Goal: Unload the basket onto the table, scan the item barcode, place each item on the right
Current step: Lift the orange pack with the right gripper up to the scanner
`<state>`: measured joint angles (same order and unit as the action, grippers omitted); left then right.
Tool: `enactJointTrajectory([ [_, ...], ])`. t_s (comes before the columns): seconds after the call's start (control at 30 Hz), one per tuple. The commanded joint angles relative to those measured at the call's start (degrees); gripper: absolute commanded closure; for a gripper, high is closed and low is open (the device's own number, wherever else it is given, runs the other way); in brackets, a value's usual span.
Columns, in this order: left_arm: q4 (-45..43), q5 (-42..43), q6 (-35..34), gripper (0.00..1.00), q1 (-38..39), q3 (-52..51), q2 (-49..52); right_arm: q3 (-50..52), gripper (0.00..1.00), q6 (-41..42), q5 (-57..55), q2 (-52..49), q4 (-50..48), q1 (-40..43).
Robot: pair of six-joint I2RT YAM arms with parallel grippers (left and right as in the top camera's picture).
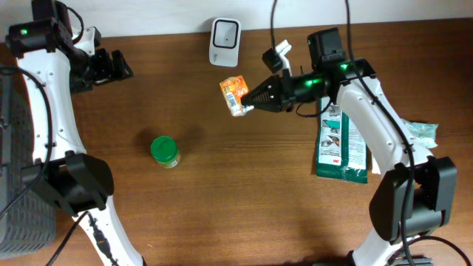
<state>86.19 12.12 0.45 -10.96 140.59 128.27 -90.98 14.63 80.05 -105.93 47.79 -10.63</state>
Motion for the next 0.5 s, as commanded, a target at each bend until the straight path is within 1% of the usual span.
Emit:
enactJointTrajectory([
  [0.0, 0.0, 0.0, 0.5, 0.01, -0.2, 0.5, 0.0, -1.0, 0.96, 0.5, -23.2, 0.6, 2.0, -3.7],
  [0.03, 0.0, 0.0, 0.5, 0.01, -0.2, 0.5, 0.0, -1.9, 0.96, 0.7, -29.3, 0.6, 4.1, -4.5],
  [0.07, 0.0, 0.0, 0.5, 0.01, -0.2, 0.5, 0.0, -4.8, 0.96, 0.7, -39.1, 0.6, 8.1, -5.6],
  [0.1, 0.0, 0.0, 0.5, 0.01, -0.2, 0.5, 0.0, -10.8, 0.96, 0.2, -52.0, 0.5, 13.6, -6.9],
  [0.13, 0.0, 0.0, 0.5, 0.01, -0.2, 0.5, 0.0, -16.4, 0.96, 0.2, -62.3, 0.1, 16.7, -8.0],
  [0.17, 0.0, 0.0, 0.5, 0.01, -0.2, 0.5, 0.0, -21.6, 0.96, -0.9, -71.1, -0.4, 17.7, -9.3],
  [0.2, 0.0, 0.0, 0.5, 0.01, -0.2, 0.5, 0.0, -25.9, 0.96, -3.1, -82.1, -1.0, 16.2, -11.1],
  [0.27, 0.0, 0.0, 0.5, 0.01, -0.2, 0.5, 0.0, -27.1, 0.96, -10.0, -97.5, -2.3, 6.6, -14.2],
  [0.3, 0.0, 0.0, 0.5, 0.01, -0.2, 0.5, 0.0, -27.1, 0.96, -15.2, -102.4, -4.2, 0.0, -14.9],
  [0.33, 0.0, 0.0, 0.5, 0.01, -0.2, 0.5, 0.0, -27.1, 0.96, -17.6, -104.0, -5.4, -3.3, -15.0],
  [0.4, 0.0, 0.0, 0.5, 0.01, -0.2, 0.5, 0.0, -27.1, 0.96, -25.8, -106.7, -10.9, -14.5, -14.8],
  [0.47, 0.0, 0.0, 0.5, 0.01, -0.2, 0.5, 0.0, -27.1, 0.96, -33.8, -106.6, -15.9, -23.9, -14.8],
])
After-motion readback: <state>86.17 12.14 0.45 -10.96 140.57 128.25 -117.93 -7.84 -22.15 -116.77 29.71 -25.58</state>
